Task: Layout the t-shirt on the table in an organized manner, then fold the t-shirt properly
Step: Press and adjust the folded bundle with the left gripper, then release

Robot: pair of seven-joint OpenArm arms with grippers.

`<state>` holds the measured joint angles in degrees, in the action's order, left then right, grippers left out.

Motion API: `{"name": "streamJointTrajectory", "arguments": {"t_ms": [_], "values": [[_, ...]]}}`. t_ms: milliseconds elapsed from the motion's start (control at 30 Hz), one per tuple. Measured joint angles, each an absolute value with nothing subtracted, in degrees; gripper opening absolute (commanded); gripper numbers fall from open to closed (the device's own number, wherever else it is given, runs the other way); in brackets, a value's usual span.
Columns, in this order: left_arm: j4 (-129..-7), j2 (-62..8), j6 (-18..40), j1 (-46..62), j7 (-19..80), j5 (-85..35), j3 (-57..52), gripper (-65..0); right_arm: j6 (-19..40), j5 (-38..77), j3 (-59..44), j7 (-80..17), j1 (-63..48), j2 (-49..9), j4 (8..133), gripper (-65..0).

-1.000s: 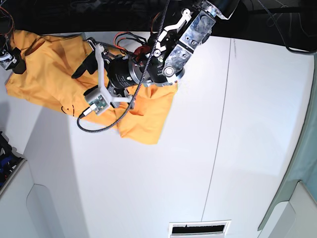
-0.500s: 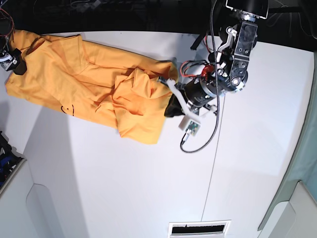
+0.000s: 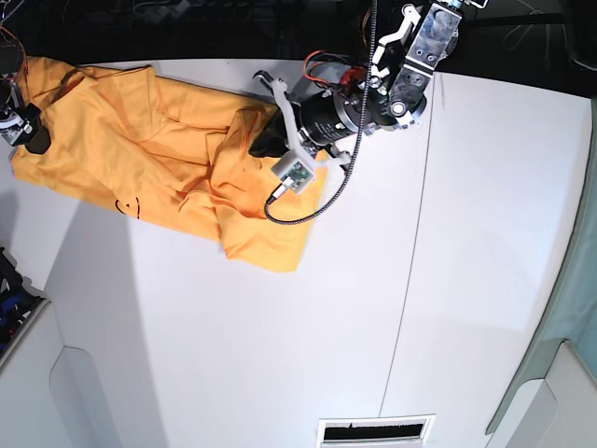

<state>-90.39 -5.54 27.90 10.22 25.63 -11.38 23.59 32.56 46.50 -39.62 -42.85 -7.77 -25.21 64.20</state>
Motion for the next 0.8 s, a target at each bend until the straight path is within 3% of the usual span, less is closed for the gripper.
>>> {"name": "streamJointTrajectory", "arguments": {"t_ms": [167, 233, 367, 567, 800], "values": [[-90.37, -5.54, 28.12, 9.74, 26.0, -6.74, 29.78, -65.0, 32.56, 46.5, -39.62, -42.87, -7.77, -25.21, 64.2, -20.3], [-90.37, -5.54, 24.84, 8.36, 26.09, -6.96, 29.54, -65.0, 32.56, 46.48, -39.62, -42.87, -7.75, -25.21, 64.2, -20.3], [-90.37, -5.56, 20.62, 3.62, 25.89, -8.8, 25.41, -65.0, 32.53, 45.41, -39.62, -42.89, -7.79, -25.21, 64.2, -20.3], [-89.91, -5.5, 20.82, 1.91, 25.02, -12.05, 19.4, -65.0, 32.56, 45.41, -39.62, -42.94, -7.77, -25.21, 64.2, -20.3], [-76.79, -2.98, 20.6, -1.43, 20.97, -11.77, 18.68, -65.0, 32.56, 45.47, -39.62, -43.11, -7.75, -25.06, 64.2, -20.3]]}}
